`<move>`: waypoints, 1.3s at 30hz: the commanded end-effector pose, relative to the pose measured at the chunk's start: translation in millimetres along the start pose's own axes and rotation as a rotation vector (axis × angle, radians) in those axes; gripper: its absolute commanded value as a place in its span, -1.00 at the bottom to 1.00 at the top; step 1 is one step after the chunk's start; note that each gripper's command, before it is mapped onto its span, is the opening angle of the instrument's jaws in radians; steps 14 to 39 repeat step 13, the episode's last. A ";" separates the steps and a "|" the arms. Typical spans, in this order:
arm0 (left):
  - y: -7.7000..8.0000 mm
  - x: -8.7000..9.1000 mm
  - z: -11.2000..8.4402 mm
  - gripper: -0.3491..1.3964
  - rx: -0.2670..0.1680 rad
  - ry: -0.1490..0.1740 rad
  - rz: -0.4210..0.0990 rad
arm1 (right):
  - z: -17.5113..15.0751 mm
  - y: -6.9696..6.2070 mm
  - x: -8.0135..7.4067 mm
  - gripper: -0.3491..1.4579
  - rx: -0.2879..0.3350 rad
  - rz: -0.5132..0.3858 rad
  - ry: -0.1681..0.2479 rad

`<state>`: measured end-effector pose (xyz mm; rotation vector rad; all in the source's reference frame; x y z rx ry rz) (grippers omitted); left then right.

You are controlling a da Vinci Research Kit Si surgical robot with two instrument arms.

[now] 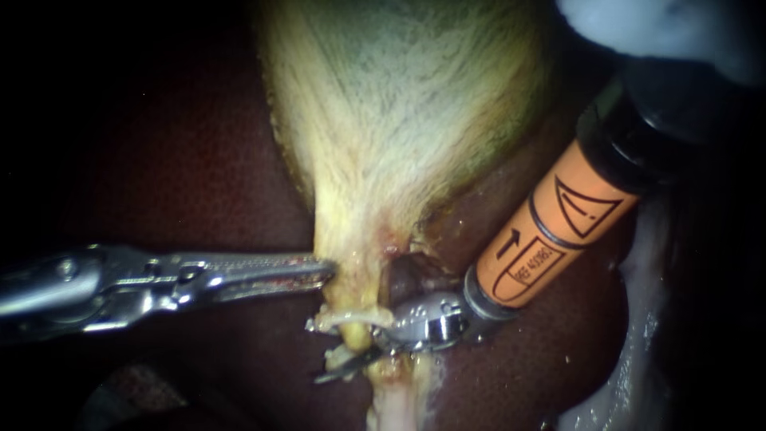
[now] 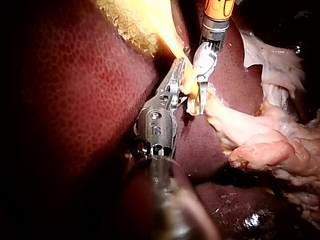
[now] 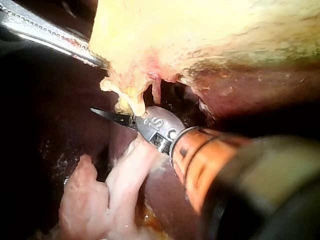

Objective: Go to the cutting position left tube

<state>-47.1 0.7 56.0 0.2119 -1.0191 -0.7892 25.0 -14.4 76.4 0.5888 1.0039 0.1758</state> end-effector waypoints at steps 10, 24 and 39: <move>0.0 0.0 0.1 -1.00 -0.001 0.000 0.000 | 0.0 0.1 0.0 0.84 0.001 0.006 0.000; 0.0 0.0 0.2 -1.00 -0.001 0.000 0.000 | 0.0 0.1 -0.1 0.84 0.001 0.006 0.000; 0.0 0.0 0.2 -1.00 -0.001 0.000 0.000 | 0.0 0.1 -0.1 0.84 0.001 0.006 0.000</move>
